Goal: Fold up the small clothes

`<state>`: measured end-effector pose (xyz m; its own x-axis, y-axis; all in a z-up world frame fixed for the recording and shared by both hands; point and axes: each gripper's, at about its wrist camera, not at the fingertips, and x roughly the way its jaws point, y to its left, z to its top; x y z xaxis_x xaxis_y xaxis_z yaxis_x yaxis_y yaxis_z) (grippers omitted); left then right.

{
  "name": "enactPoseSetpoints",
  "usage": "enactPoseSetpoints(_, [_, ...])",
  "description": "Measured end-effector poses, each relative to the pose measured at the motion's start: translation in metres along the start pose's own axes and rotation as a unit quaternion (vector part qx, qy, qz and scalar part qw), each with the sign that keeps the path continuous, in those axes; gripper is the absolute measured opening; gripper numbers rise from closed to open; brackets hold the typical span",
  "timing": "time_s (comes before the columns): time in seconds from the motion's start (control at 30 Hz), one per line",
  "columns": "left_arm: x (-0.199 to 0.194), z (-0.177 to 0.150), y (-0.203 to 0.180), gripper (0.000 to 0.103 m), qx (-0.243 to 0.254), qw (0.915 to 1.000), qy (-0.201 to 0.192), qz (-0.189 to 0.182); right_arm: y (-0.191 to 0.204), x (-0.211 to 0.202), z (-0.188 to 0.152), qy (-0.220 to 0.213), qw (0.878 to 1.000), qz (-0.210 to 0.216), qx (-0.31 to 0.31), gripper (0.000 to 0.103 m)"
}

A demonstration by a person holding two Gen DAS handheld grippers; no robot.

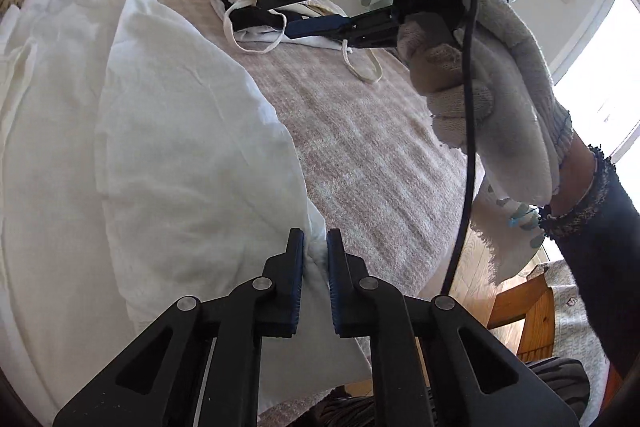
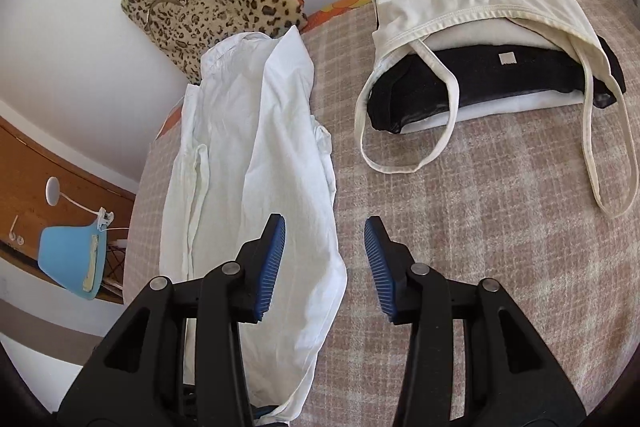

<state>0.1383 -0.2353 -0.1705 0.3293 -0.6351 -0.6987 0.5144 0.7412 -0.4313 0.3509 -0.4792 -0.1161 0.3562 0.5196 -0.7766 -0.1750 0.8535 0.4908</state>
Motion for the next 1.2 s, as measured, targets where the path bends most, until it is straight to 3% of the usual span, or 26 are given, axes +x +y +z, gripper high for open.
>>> enactPoseSetpoints(0.17, [-0.029,0.001,0.009,0.010,-0.032,0.9988,-0.034,-0.018,0.016,0.056,0.028,0.033,0.999,0.002,-0.017,0.044])
enactPoseSetpoints(0.37, [-0.034,-0.002,0.011,0.009,-0.044,0.9974,-0.048,-0.030,0.023,0.101,0.042,0.058,0.998,-0.008,-0.008,0.043])
enactPoseSetpoints(0.4, [-0.034,-0.004,0.013,0.009,-0.049,0.9969,-0.053,-0.033,0.025,0.103,0.042,0.061,0.998,-0.011,-0.007,0.029])
enactPoseSetpoints(0.47, [-0.032,-0.010,0.018,0.009,-0.065,0.9953,-0.058,-0.042,0.031,0.106,0.043,0.068,0.997,-0.022,-0.012,0.014])
enactPoseSetpoints(0.57, [-0.025,-0.020,0.026,0.009,-0.105,0.9904,-0.063,-0.063,0.050,0.104,0.047,0.064,0.995,-0.066,-0.045,0.009])
enactPoseSetpoints(0.67, [-0.028,-0.029,0.028,0.009,-0.127,0.9861,-0.078,-0.073,0.084,0.102,0.048,0.064,0.983,-0.132,-0.106,0.008])
enactPoseSetpoints(0.77, [-0.037,-0.034,0.031,0.009,-0.136,0.9833,-0.096,-0.074,0.120,0.104,0.049,0.069,0.971,-0.161,-0.160,0.007])
enactPoseSetpoints(1.0, [-0.063,-0.049,0.045,0.009,-0.163,0.9768,-0.120,-0.071,0.190,0.134,0.036,0.091,0.945,-0.195,-0.246,0.006])
enactPoseSetpoints(1.2, [-0.081,-0.067,0.062,0.009,-0.194,0.9694,-0.134,-0.068,0.223,0.158,0.027,0.107,0.942,-0.190,-0.256,0.005])
